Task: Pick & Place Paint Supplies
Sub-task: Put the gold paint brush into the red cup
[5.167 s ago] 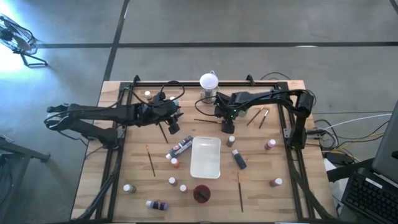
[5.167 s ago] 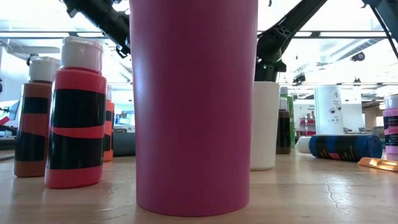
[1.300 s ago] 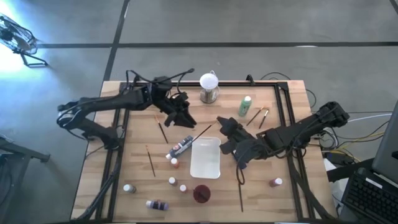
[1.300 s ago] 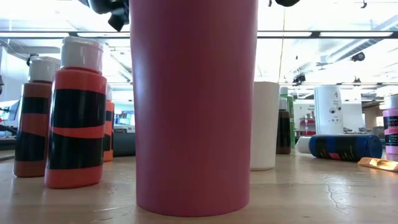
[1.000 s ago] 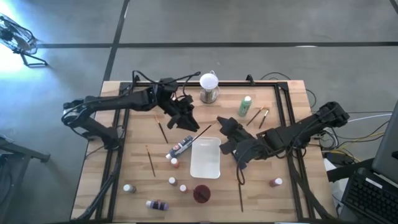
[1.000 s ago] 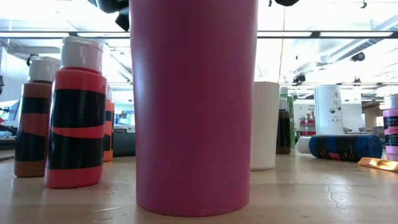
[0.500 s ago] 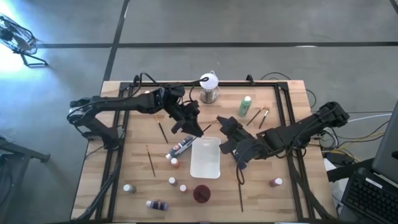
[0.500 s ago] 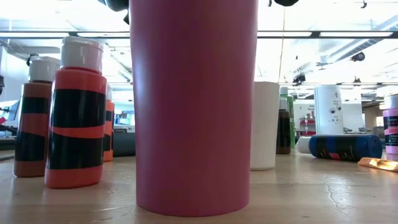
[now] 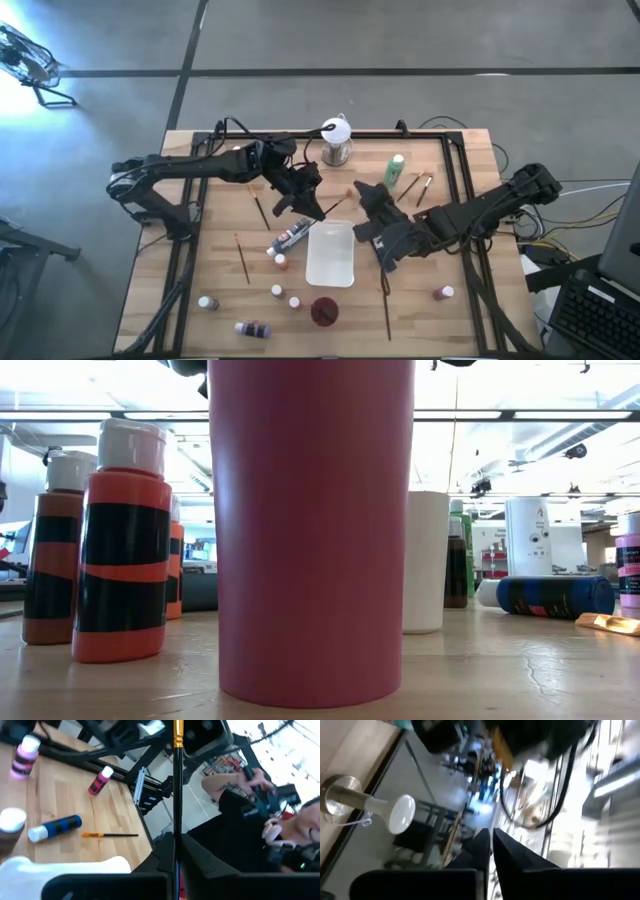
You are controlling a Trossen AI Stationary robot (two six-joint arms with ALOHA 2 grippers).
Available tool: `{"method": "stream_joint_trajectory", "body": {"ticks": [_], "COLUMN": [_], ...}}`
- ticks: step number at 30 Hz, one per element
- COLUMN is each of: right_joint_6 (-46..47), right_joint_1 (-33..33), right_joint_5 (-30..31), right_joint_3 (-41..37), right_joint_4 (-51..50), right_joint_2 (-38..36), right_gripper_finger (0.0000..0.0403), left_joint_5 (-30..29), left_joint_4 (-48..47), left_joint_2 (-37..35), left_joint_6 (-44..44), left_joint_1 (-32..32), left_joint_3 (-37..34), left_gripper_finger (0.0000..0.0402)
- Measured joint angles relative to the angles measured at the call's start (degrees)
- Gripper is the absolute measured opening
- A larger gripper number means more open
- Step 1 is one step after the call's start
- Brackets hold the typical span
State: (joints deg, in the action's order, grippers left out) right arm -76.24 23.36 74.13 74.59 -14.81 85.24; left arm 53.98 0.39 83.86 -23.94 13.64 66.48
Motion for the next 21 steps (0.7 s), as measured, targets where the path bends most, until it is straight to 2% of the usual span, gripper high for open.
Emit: {"method": "stream_joint_trajectory", "body": {"ticks": [5,8,11,15,18,21], "right_joint_6": [15.8,32.7,52.2,71.8,76.2,77.1], "right_joint_1": [0.0,-0.2,-1.9,-6.5,-9.3,-9.6], "right_joint_5": [4.5,1.3,-10.0,-31.2,-42.8,-45.6], "right_joint_3": [0.0,0.0,0.0,-0.6,-3.7,-7.6], "right_joint_4": [-0.6,-5.9,-15.3,-21.0,-18.8,-14.7], "right_joint_2": [-2.6,-6.7,-11.5,-17.0,-19.9,-22.0], "right_gripper_finger": [0.0067,0.0095,0.0119,0.0142,0.0153,0.016], "left_joint_5": [-4.2,-11.2,-24.3,-37.0,-43.0,-48.6], "left_joint_4": [-1.8,-4.2,-6.9,-3.9,4.0,11.6], "left_joint_2": [-1.4,-2.5,-3.4,-3.5,-3.7,-3.7], "left_joint_6": [6.2,12.1,18.6,25.9,29.9,32.8], "left_joint_1": [0.1,-0.3,-2.0,-5.5,-8.3,-10.1], "left_joint_3": [0.0,-0.1,-0.2,-0.7,-2.3,-4.9], "left_gripper_finger": [0.0011,0.0011,0.0011,0.0011,0.0011,0.0011]}}
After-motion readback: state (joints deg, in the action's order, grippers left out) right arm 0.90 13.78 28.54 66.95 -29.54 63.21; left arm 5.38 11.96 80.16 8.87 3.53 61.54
